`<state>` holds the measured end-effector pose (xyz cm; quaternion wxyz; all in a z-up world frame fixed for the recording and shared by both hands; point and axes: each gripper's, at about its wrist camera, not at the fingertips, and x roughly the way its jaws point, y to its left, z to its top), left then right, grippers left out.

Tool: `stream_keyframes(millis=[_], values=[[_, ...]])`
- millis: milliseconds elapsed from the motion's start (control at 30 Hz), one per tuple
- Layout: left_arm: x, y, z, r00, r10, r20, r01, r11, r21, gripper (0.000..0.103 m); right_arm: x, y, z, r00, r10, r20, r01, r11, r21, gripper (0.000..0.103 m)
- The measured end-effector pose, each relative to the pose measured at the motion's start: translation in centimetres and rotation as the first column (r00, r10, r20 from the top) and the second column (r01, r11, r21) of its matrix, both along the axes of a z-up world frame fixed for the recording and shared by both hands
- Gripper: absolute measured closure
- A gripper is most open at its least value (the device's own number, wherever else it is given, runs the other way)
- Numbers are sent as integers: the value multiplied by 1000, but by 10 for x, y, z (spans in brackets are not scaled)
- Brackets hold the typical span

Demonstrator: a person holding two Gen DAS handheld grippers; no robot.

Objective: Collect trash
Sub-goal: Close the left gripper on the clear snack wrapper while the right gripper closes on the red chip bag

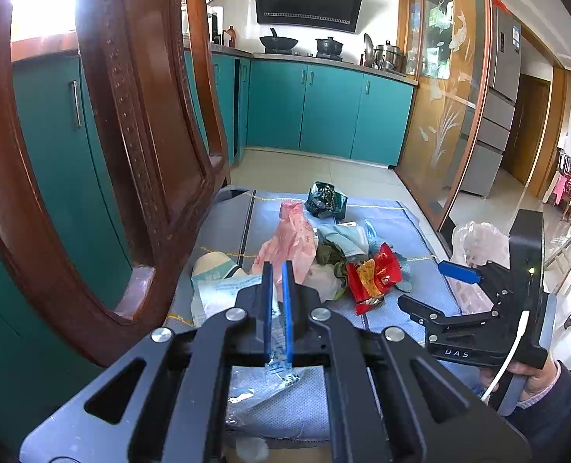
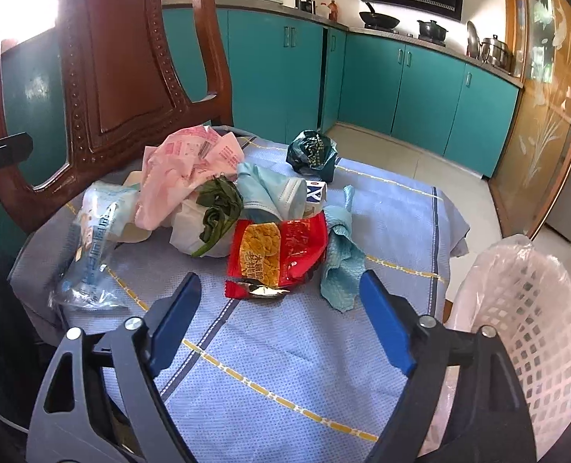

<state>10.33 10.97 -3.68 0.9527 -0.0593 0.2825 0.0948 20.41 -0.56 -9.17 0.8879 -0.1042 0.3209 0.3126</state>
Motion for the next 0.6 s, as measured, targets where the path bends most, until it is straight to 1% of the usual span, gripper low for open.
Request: stream_keyframes(millis=[167,233,300,367,400,433,467,500,533,600], values=[[8,5,-14,998,-7,-59,6,1000,-26,97,3,-1,-2,1000,-11,-12,11,1000,-2,20],[10,9,-23,996,-7,-90,2,999,-49,97,3,-1,-3,1000,-17,-15,16,1000,-4,20],[11,14,-32,993,-9,-116,-2,996,-90,97,3,-2,-2,1000,-22,-14,22,1000,-4,20],[11,13,-38,991,-22,-134,10,996,-88,93,3,-4,-2,1000,-26,-13,26,1000,2,18],[12,12,-41,990,-25,-140,13,997,-79,85,3,-4,-1,999,-30,-12,30,1000,4,14],[13,10,-43,989,-26,-147,16,998,-66,72,4,-5,-2,999,-35,-11,35,999,6,13],[13,9,-44,989,-24,-149,15,998,-62,65,5,-6,-2,999,-41,-11,41,999,6,11],[15,9,-47,988,-20,-155,11,998,-61,53,7,-6,-2,999,-51,-14,51,999,5,9],[17,8,-49,987,-19,-162,9,998,-65,46,9,-7,-3,998,-59,-18,59,998,5,8],[24,9,-56,980,-17,-197,0,996,-86,39,13,-10,-5,996,-81,-32,82,997,8,6]])
